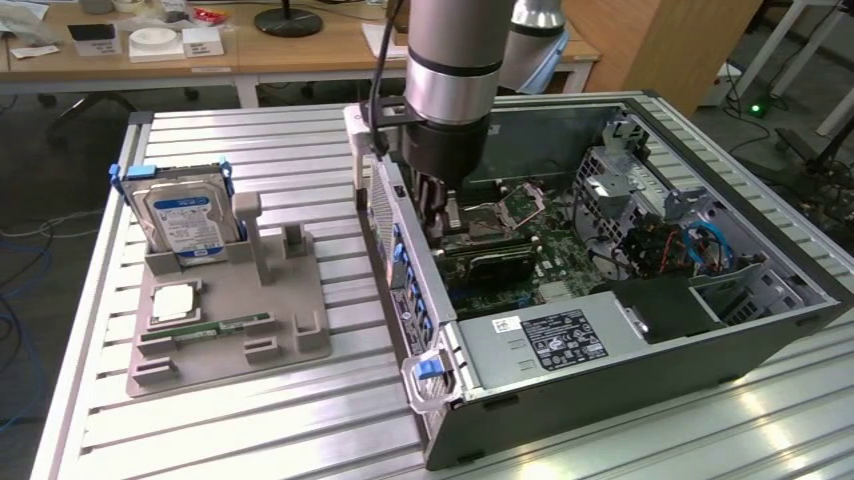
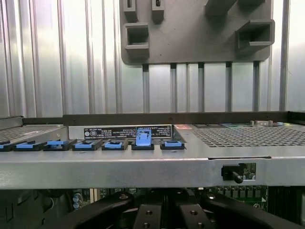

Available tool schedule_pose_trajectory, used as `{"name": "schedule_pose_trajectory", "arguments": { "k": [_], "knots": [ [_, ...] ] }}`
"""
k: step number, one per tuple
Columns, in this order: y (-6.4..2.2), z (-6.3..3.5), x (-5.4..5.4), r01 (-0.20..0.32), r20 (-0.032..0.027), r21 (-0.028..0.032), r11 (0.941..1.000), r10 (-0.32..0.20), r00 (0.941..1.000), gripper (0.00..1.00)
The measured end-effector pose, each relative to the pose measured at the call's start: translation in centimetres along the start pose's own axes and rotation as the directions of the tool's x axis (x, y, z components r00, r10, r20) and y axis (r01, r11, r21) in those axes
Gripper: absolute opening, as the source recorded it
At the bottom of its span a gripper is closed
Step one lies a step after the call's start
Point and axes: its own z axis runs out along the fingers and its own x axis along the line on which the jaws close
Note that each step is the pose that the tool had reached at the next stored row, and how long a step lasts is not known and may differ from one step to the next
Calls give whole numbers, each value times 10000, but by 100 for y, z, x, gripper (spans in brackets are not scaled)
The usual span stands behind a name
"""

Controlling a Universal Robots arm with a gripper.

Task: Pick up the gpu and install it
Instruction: 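Press down on the gpu until it lock into place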

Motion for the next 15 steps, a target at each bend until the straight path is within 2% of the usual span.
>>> {"name": "schedule_pose_trajectory", "arguments": {
  "k": [9, 15],
  "knots": [
    [13, 0, 71, 0, 0, 0, 10000, 0, 10000, 10],
    [-11, 28, 70, -1, 0, -31, 10000, 1, 10000, 10]
  ]
}}
